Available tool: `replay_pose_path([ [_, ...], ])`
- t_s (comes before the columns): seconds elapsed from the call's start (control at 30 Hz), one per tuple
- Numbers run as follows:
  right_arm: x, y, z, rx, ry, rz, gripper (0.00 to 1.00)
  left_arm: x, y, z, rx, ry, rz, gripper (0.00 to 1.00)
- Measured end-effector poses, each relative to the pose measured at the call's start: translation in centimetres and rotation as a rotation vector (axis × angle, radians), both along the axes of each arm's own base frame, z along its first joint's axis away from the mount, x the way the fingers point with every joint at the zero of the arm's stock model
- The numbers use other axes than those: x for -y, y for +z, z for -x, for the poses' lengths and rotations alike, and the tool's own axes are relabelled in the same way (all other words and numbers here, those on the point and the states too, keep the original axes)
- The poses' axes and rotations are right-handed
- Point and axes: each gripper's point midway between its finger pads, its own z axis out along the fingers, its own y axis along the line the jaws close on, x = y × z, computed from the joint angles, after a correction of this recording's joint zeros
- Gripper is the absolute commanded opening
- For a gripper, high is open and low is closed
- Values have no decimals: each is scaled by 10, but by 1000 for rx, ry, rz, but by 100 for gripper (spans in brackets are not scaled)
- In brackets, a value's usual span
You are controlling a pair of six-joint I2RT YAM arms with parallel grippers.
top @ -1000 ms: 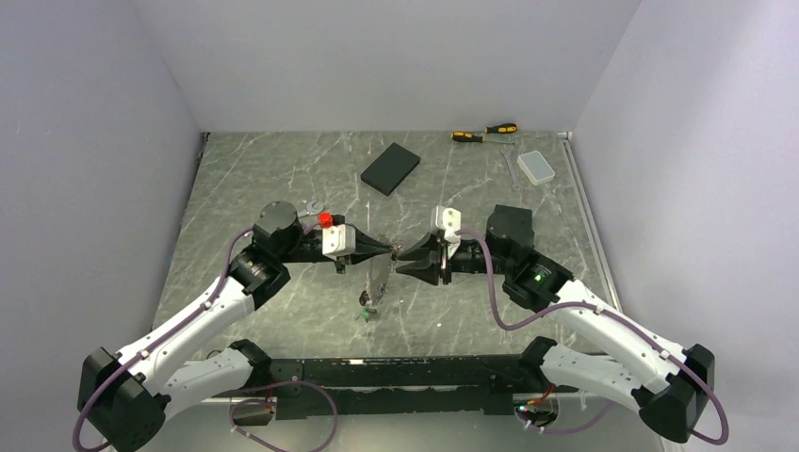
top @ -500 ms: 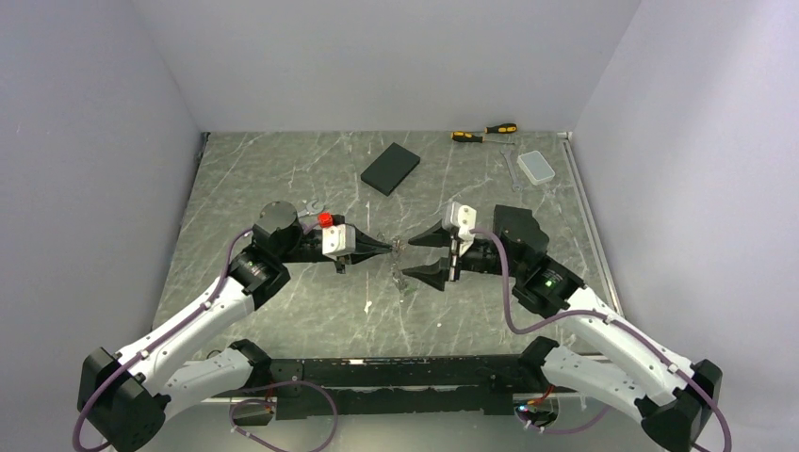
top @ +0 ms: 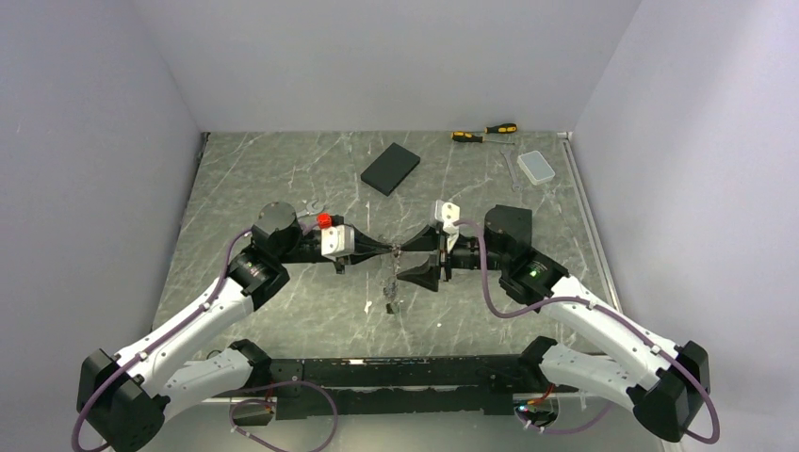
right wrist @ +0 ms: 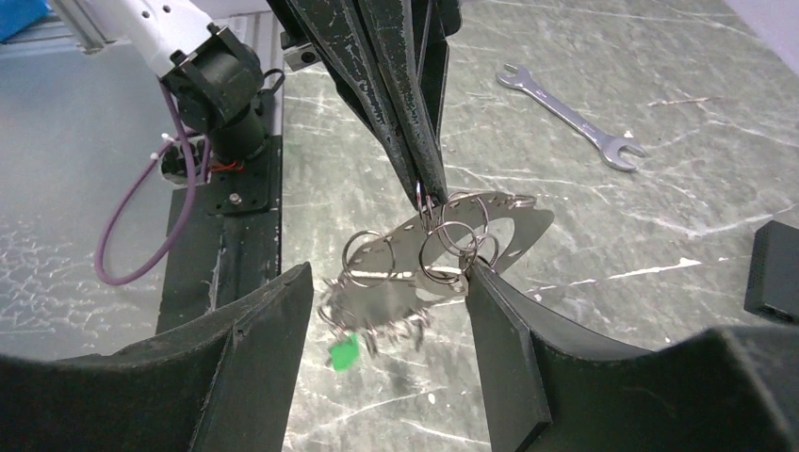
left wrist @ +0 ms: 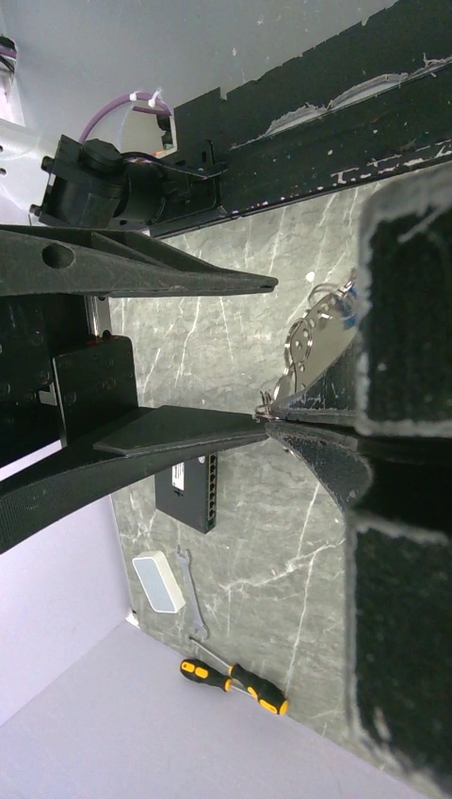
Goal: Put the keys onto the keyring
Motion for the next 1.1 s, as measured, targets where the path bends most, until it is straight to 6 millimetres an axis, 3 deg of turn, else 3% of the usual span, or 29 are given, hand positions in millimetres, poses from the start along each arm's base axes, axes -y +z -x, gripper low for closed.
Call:
replay_pose_path([
  [0.4,-5,9,10,-18,64,-40,62,0,0,-3,-1,17,-1,0],
  [1.1,-13,-2,17,-94,46,-77,59,-5,-9,-16,-55,85,9,0],
])
